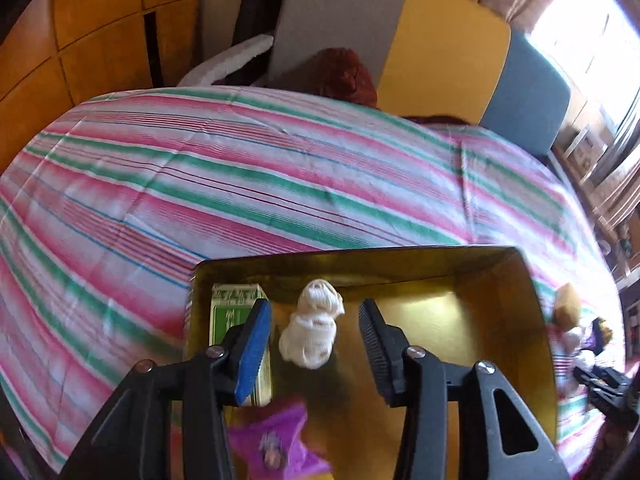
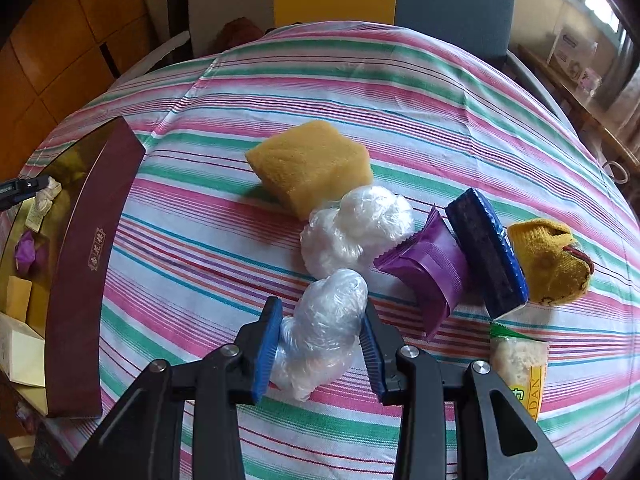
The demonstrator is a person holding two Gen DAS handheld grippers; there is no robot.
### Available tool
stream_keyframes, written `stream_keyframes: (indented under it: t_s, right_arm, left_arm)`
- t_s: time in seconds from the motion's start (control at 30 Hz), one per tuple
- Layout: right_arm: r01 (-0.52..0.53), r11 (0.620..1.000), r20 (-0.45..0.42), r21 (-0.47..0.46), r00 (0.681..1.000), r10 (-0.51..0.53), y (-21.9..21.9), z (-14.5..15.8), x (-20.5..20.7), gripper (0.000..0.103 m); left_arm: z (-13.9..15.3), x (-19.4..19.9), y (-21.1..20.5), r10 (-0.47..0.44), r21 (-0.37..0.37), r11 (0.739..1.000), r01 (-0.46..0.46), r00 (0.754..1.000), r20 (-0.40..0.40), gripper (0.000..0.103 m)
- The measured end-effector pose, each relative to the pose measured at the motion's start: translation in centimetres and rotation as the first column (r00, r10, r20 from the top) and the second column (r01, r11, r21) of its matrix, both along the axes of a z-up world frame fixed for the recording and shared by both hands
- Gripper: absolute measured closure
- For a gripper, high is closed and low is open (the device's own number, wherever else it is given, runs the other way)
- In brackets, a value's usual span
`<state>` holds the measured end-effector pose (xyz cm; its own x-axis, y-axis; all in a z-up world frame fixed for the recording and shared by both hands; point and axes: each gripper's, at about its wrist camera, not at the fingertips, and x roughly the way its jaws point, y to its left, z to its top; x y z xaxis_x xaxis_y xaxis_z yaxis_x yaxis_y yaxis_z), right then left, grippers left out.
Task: Organize objects
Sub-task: 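Carry white bundle into tray with left tool while right tool grasps clear plastic bag, then carry the clear plastic-wrapped bag into the gold tray and open the right tool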
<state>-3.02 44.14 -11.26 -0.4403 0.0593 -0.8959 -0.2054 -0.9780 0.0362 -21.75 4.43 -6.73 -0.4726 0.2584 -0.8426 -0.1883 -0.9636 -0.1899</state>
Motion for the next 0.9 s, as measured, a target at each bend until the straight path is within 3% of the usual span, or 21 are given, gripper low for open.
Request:
stream_keyframes:
  t_s: [0.07,0.17,0.3,0.47,0.77,0.9]
  right_arm:
    - [0.004,1.0,-0.004,0.007,1.0,-0.004,0.1,0.1,0.1,0.064]
    - [0.002,1.0,-0.019,0.026,1.0,-0.001,-0.1,0.4,0.2,0.065]
    - [-0.011,0.999,-0.009,0.051,1.0,0.012,-0.4,0.2,0.2,0.065]
    - [-0.016,0.996,-0.013,0.084,1.0,0.017,-0.7,0.2,0.4,0.066]
    - [-0.018,0.993,-0.024,0.12,0.999,0.021,-1.4,0.5,0.6,0.066]
    - [-0.014,0.994,-0.068,0.111,0.997,0.021,-1.8,1.9,1.3,0.067]
  left_arm:
    - [1.6,1.8,-1.2,0.009,0.034,0.999,-0.008,1.0,-0.028,0.057]
    - [3.3,4.9,-1.9,-0.003,0.026,1.0,0.006,0.996,-0.085,0.057]
    - [4.6,10.5,-1.5,-0.061,-0.044,0.998,0.054,0.984,-0.165,0.057]
    - [4.2,15.6,-0.4,-0.104,-0.131,0.988,0.08,0.977,-0.187,0.057]
    - [3.6,18.3,-0.4,-0.103,-0.136,0.988,0.077,0.976,-0.194,0.057]
    - [3.1,18.6,-0.8,-0.106,-0.135,0.988,0.081,0.976,-0.19,0.057]
